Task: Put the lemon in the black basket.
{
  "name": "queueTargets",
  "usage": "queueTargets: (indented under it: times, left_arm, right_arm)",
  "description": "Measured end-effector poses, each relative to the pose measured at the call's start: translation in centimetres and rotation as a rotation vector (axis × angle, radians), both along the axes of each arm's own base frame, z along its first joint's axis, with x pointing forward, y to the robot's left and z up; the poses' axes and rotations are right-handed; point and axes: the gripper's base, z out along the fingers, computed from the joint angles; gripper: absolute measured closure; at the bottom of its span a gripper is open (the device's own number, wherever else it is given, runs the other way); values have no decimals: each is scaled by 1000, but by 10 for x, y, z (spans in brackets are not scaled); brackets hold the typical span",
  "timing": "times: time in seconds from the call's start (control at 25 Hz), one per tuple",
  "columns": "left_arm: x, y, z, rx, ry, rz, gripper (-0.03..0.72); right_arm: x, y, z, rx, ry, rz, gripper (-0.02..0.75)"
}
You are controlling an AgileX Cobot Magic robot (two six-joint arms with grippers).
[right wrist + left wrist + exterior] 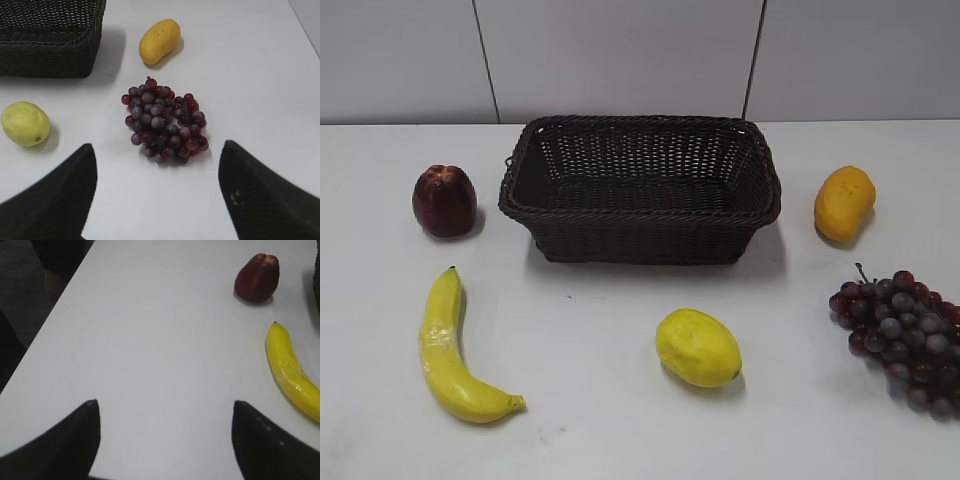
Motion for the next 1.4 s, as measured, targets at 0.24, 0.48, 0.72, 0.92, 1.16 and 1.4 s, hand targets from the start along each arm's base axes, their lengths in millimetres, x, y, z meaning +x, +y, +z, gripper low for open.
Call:
queueTargets:
  times: [0.24,0.48,0.72,0.92,1.16,1.4]
  left_arm:
    - [0,0,0,0,0,0,95]
    - [0,0,0,0,0,0,97]
    - [0,0,0,0,0,0,97]
    - [0,0,0,0,0,0,97]
    - [0,0,0,0,0,0,97]
    - [0,0,0,0,0,0,97]
  right_arm:
    - [0,0,0,0,0,0,167]
    - [0,0,0,0,0,0,167]
    - [0,0,0,0,0,0,167]
    - [0,0,0,0,0,0,167]
    - [0,0,0,0,0,0,167]
    - [2,0,3,2,-9,-1,167]
